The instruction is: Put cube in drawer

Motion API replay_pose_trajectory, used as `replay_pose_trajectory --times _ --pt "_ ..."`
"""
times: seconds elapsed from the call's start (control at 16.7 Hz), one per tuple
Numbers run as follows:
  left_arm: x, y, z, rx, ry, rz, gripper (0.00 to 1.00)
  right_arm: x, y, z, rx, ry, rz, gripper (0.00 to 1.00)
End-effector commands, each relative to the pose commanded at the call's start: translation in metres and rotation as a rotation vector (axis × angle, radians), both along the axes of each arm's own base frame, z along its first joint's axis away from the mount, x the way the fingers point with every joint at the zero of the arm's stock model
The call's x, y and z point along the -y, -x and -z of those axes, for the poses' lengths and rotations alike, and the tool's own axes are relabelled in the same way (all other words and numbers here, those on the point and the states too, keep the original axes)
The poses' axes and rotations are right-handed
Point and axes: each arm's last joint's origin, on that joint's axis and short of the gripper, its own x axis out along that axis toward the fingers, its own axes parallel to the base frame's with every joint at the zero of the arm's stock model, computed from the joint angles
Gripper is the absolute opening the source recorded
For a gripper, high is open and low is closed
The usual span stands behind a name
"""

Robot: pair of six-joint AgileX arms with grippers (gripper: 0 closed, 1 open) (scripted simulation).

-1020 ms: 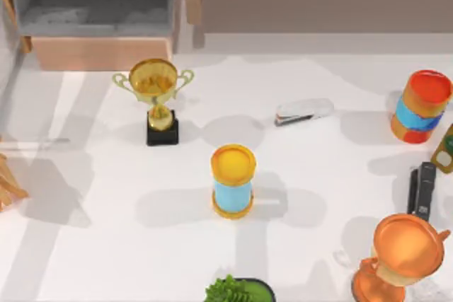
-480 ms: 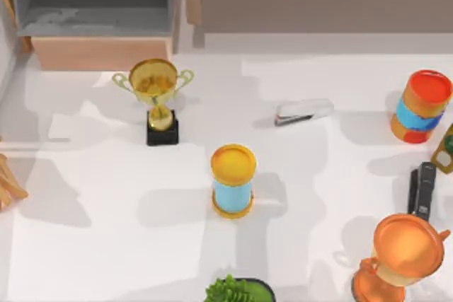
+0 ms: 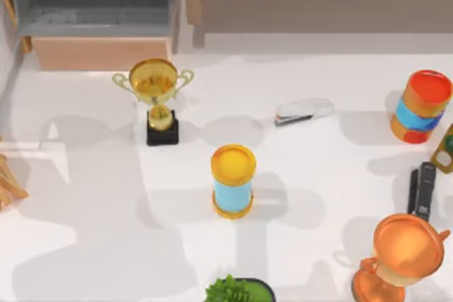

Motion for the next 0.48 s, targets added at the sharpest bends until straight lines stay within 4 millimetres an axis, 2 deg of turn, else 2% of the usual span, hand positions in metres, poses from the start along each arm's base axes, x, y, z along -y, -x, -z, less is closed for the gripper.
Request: replay_pose_trajectory --times 0.3,0.48 --pt "0.0 0.0 0.0 0.0 0.0 0.0 0.0 0.0 0.0 0.0 0.0 0.0 0.0 1.0" --pt "0.0 0.0 0.0 0.0 0.0 0.0 0.23 0.0 0.0 0.0 0.0 0.0 0.0 1.0"
